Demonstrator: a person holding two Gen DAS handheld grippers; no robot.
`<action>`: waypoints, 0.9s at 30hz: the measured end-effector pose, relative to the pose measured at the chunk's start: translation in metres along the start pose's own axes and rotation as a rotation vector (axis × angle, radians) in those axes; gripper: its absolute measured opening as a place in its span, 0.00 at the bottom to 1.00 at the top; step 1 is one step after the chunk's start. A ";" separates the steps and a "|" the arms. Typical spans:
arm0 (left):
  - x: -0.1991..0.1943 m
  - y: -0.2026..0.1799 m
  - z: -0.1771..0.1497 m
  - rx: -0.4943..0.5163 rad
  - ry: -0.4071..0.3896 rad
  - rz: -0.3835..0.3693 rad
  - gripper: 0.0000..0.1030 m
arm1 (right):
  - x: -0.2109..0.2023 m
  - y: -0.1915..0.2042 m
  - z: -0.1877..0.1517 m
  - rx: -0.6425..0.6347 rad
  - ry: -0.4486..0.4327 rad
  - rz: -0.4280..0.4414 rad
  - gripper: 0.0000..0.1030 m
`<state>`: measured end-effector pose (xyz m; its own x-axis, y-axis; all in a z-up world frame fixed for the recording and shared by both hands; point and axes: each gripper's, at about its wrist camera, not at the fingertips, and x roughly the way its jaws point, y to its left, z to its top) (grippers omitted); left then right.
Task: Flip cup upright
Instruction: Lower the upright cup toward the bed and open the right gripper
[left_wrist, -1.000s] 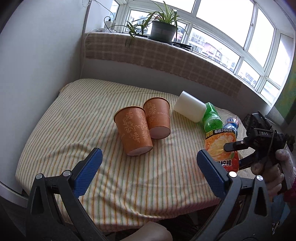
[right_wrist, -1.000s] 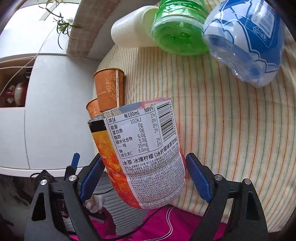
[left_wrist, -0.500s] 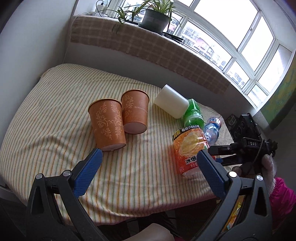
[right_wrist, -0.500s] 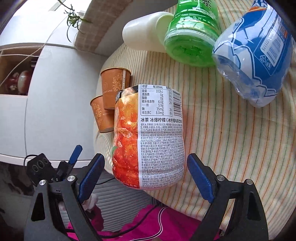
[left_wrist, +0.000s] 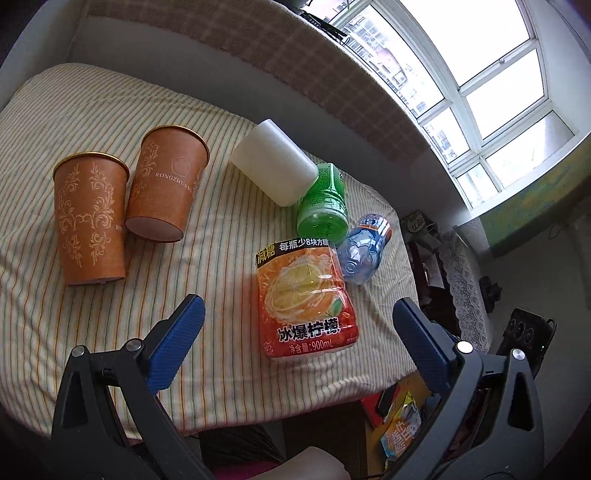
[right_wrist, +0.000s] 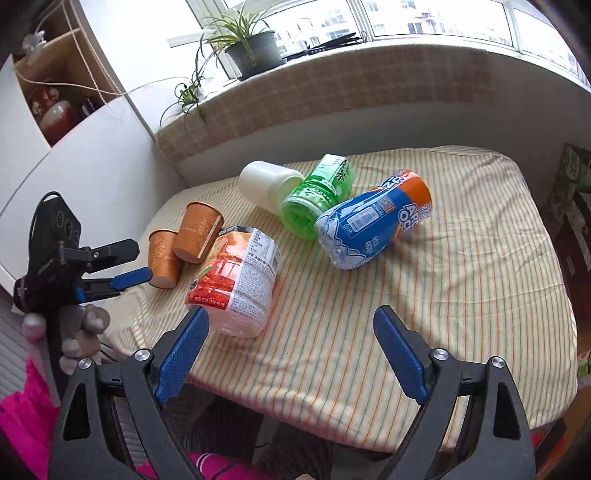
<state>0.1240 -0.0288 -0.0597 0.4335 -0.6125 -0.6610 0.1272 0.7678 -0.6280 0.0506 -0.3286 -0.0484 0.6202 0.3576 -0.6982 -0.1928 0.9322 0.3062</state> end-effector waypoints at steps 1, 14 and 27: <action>0.005 -0.001 0.001 -0.010 0.014 -0.002 1.00 | -0.007 -0.005 -0.004 0.003 -0.030 -0.059 0.88; 0.068 0.012 0.025 -0.171 0.215 -0.035 1.00 | -0.045 -0.016 -0.034 0.020 -0.198 -0.332 0.88; 0.102 0.011 0.019 -0.185 0.311 -0.033 0.92 | -0.043 -0.032 -0.047 0.075 -0.193 -0.353 0.88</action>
<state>0.1865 -0.0798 -0.1264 0.1366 -0.6860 -0.7147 -0.0393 0.7172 -0.6958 -0.0063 -0.3713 -0.0587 0.7708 -0.0070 -0.6371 0.1087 0.9867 0.1206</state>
